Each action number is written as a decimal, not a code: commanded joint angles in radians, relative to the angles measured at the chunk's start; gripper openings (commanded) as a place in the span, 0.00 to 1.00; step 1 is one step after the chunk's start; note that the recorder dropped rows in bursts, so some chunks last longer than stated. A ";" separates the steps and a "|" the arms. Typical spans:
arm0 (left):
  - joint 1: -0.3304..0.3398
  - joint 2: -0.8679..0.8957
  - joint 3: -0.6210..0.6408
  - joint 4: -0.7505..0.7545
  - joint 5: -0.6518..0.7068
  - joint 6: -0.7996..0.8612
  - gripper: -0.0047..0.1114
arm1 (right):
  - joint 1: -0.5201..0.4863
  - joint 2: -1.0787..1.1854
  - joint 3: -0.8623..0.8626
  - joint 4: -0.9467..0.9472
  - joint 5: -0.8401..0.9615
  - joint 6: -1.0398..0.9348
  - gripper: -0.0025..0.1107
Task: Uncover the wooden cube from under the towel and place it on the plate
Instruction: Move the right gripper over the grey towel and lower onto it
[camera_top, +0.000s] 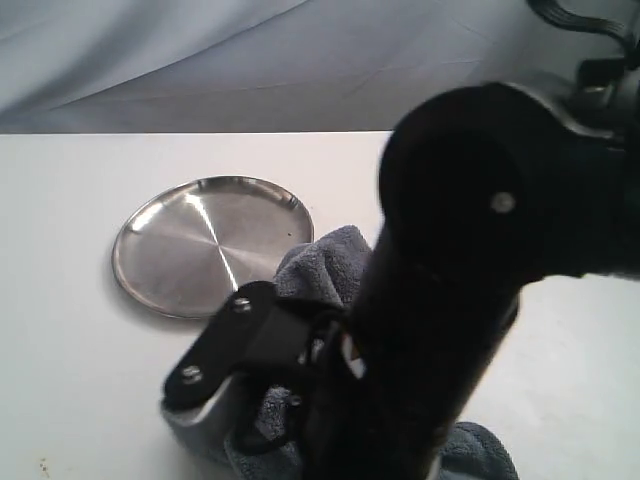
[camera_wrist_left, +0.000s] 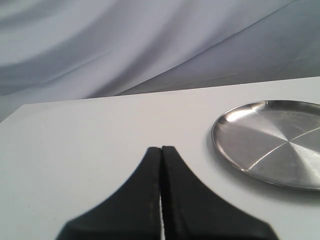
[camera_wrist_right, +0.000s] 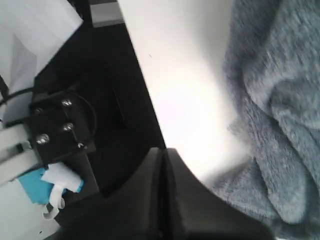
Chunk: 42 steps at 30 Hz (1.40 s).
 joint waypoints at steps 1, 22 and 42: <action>0.002 -0.004 0.004 0.000 -0.010 -0.003 0.04 | 0.054 0.084 -0.194 0.001 0.001 0.008 0.02; 0.002 -0.004 0.004 0.000 -0.016 -0.003 0.04 | -0.322 0.237 -0.401 -0.170 0.001 0.062 0.02; 0.002 -0.004 0.004 0.000 -0.019 -0.003 0.04 | -0.228 -0.034 0.008 0.039 0.001 -0.030 0.02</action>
